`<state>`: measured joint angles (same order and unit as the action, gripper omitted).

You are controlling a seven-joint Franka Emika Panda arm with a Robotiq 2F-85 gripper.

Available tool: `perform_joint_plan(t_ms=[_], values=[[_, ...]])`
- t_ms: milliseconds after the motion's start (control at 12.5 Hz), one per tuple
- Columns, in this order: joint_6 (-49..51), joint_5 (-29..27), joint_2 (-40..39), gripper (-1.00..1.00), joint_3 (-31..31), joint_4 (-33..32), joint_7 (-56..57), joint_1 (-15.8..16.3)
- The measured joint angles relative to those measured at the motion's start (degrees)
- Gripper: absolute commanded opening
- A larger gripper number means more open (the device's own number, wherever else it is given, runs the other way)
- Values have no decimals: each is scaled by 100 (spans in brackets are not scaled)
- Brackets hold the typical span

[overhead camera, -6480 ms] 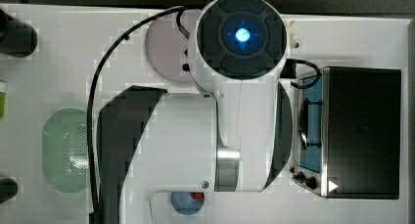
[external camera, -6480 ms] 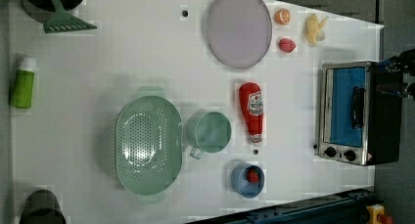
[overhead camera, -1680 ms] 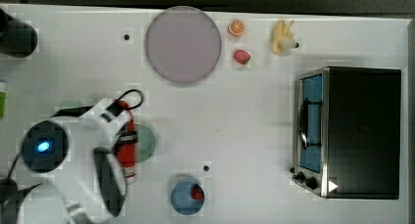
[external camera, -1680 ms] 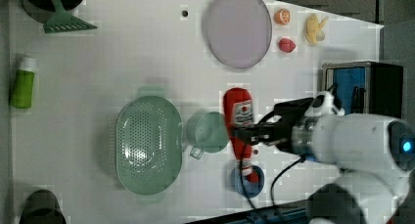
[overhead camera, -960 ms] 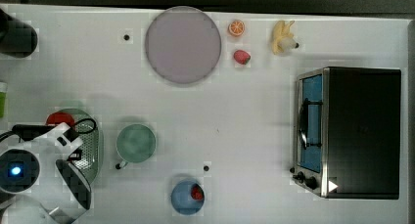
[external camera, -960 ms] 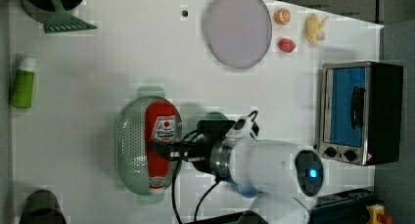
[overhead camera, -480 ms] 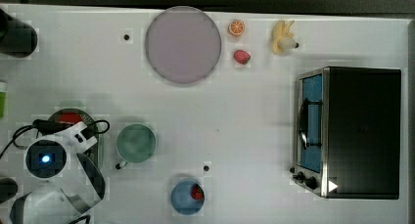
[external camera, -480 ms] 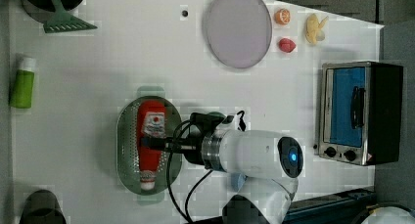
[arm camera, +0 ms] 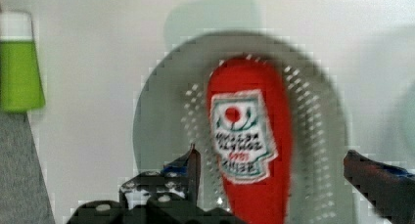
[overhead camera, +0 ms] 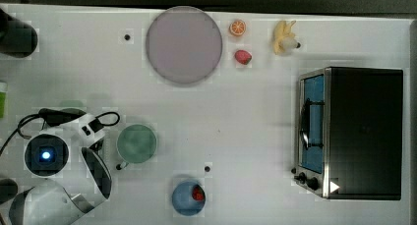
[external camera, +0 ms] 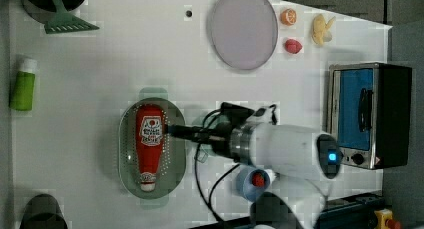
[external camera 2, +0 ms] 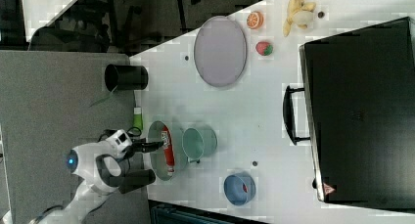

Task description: Pick Ketchup from the table and place it in strainer.

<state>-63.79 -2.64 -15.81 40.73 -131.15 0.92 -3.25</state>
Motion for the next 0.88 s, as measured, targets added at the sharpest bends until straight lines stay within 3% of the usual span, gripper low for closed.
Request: perform_joint_plan(t_ms=[160, 480, 880], values=[[448, -1, 715, 100, -67, 34, -1, -268], [1726, -11, 1913, 100, -797, 269, -18, -743], [4271, -333, 2470, 100, -2171, 1197, -30, -1152]])
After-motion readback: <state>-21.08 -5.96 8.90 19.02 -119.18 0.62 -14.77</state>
